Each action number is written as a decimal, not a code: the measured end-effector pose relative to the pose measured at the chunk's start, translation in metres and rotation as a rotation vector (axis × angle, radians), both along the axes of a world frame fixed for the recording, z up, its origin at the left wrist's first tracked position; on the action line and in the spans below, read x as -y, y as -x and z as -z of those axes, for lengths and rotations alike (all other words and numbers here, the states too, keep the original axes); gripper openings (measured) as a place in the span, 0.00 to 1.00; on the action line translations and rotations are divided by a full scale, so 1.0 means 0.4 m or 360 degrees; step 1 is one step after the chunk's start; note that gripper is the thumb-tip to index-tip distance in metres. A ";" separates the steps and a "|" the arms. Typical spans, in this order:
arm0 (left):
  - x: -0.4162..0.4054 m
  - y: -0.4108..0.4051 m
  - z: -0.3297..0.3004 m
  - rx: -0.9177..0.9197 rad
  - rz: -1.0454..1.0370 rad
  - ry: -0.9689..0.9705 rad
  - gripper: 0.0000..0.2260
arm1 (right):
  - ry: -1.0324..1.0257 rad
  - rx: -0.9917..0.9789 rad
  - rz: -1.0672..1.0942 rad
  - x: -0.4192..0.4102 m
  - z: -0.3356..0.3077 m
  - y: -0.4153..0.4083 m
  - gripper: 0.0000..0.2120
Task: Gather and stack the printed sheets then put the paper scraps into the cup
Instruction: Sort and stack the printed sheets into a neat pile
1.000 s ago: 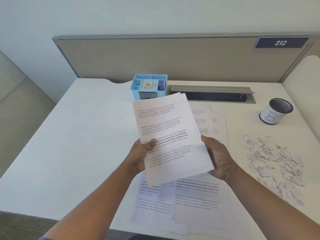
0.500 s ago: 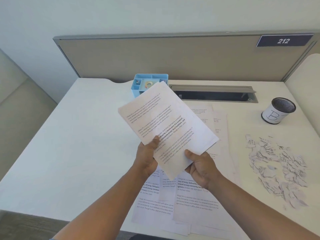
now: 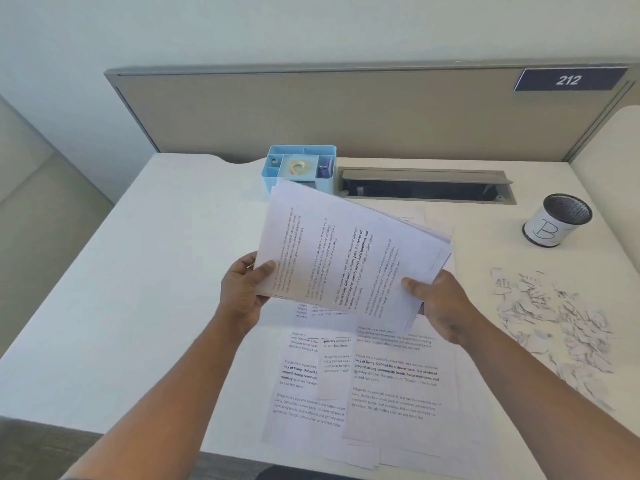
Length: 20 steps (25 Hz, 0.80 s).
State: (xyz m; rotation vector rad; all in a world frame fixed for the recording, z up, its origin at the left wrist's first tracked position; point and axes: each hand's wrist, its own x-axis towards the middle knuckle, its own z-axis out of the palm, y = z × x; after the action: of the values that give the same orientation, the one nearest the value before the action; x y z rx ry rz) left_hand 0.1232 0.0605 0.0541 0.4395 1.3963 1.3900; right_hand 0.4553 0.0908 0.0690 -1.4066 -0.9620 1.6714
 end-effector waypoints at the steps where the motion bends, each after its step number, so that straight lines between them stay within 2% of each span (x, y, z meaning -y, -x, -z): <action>1: 0.001 0.006 0.006 -0.0148 0.0080 0.0014 0.12 | -0.0032 0.0030 -0.0017 -0.004 -0.004 -0.006 0.11; 4: 0.005 0.010 0.019 -0.0469 0.0268 0.0026 0.15 | -0.0105 0.0162 -0.0131 0.001 -0.010 -0.017 0.10; 10: 0.013 -0.015 0.019 -0.0426 0.0192 -0.0070 0.17 | -0.0175 0.0229 -0.0175 0.019 0.015 -0.023 0.12; 16: 0.034 -0.056 0.049 -0.0391 0.0324 0.0004 0.23 | -0.0081 0.0204 -0.0148 0.037 0.051 -0.022 0.13; 20: 0.023 -0.059 0.044 -0.0379 0.0248 -0.0017 0.21 | -0.0108 0.0198 -0.0150 0.029 0.044 -0.013 0.12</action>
State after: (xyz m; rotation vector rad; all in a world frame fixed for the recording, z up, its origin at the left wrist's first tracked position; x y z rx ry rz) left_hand 0.1468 0.0511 0.0364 0.7249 1.5111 1.2491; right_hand 0.4605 0.0793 0.0515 -1.4531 -1.1603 1.6182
